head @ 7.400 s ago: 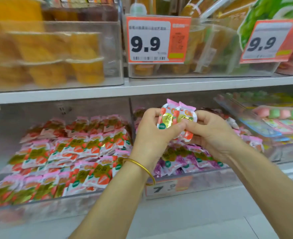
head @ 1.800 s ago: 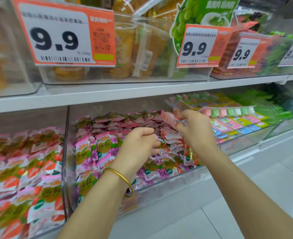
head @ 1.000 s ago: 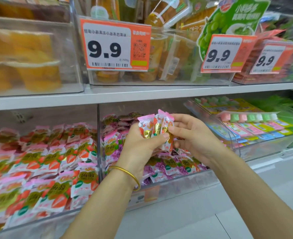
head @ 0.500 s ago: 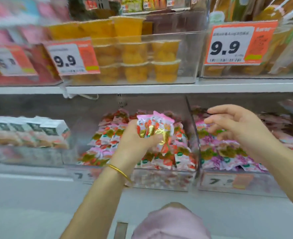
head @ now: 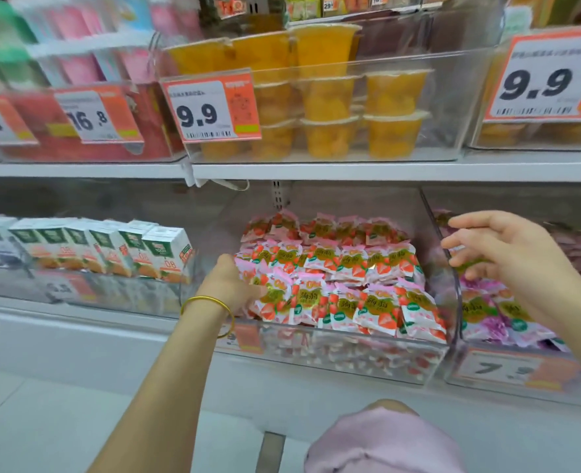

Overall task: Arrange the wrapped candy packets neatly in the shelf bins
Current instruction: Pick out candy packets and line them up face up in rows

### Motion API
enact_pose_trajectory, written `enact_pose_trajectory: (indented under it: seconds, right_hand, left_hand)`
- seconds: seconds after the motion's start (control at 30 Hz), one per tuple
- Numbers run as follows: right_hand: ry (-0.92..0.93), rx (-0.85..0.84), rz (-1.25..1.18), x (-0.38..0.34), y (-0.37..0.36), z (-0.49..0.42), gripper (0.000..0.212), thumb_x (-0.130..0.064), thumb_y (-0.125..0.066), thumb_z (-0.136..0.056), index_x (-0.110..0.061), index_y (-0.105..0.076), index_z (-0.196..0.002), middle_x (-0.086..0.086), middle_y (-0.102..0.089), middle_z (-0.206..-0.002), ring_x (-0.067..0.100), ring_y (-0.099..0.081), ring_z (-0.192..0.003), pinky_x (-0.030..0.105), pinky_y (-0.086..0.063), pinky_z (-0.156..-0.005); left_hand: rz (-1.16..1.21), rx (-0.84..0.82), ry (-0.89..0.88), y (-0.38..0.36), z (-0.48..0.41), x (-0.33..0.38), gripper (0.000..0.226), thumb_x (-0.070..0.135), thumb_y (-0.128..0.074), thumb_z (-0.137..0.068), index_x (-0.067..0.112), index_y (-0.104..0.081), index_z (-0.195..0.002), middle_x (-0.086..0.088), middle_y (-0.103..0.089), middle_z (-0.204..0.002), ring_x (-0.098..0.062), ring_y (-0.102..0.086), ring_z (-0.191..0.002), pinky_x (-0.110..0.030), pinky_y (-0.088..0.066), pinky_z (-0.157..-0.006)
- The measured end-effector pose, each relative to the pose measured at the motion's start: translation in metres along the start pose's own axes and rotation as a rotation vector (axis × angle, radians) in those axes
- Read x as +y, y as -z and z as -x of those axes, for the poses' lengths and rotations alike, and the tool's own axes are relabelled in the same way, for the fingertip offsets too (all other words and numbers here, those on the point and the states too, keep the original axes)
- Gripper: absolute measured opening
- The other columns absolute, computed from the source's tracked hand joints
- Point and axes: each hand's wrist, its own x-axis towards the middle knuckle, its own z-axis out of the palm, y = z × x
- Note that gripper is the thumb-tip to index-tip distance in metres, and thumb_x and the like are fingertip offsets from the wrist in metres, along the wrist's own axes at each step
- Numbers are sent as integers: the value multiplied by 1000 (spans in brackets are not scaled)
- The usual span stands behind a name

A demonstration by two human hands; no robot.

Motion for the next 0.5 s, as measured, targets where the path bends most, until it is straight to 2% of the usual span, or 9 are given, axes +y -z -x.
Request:
enact_pose_trajectory:
  seconds: [0.1,0.17,0.2,0.27,0.33,0.4,0.43,0.5]
  right_hand:
    - [22,23,-11,1,0,-3,14,-4,-52,-93,-14,-61,-99,9,-68,-86,7,-61,-53,16,-48,-44]
    - [28,29,-10,2,-1,-5,16,-4,-52,-93,-17,-61,-96,9,-68,-87,7,-62,-53,16,-48,-44]
    - [29,29,-8,3,-1,-5,16,-4,-52,-93,-17,-61,-95,9,-68,-87,7,-62,-54,16,-48,-44]
    - [30,28,-10,4,-1,-5,17,-4,-52,-93,-18,-61,-94,10,-68,-87,7,-62,-53,17,-48,-43]
    - [30,31,-14,4,1,-5,17,-4,-52,-93,-18,-61,-93,9,-68,-86,7,-61,-53,16,-48,-43]
    - [26,35,-14,4,2,-4,17,-4,-51,-93,-18,-61,-93,9,-68,-86,6,-61,-53,16,-48,-43]
    - [21,36,-17,4,4,-3,17,-4,-51,-93,-18,-61,-93,9,-68,-86,6,-61,-52,16,-48,-43]
    - [15,42,-27,4,8,-2,16,-5,-52,-93,-18,-61,-94,10,-68,-87,7,-61,-52,16,-48,-44]
  left_hand:
    - [-159,11,22,-6,-3,-4,65,24,-75,-76,2,-34,-122,-18,-46,-126,-34,-48,-114,-37,-41,-88]
    - [-423,115,-24,-10,1,-5,63,34,-73,-76,5,-38,-119,-15,-45,-126,-34,-44,-117,-38,-40,-91]
    - [-560,181,-83,-11,2,-7,60,39,-70,-78,6,-41,-119,-13,-45,-125,-33,-41,-118,-38,-39,-93]
    - [-584,211,-280,-14,7,-13,48,38,-59,-86,8,-46,-121,-10,-47,-123,-33,-40,-120,-39,-36,-96]
    - [-635,6,-434,-17,10,-18,40,32,-34,-98,8,-46,-128,-10,-45,-132,-33,-31,-132,-40,-32,-104]
    - [-835,-205,-428,-17,12,-18,47,24,-9,-100,9,-35,-137,-6,-27,-151,-31,-10,-143,-42,-24,-111]
    - [-888,-266,-403,-16,10,-17,45,19,-8,-101,9,-30,-139,-5,-19,-154,-32,-4,-144,-42,-20,-113]
    - [-909,-311,-351,-15,9,-11,43,18,-14,-102,10,-25,-143,-6,-17,-155,-33,-3,-143,-42,-14,-115]
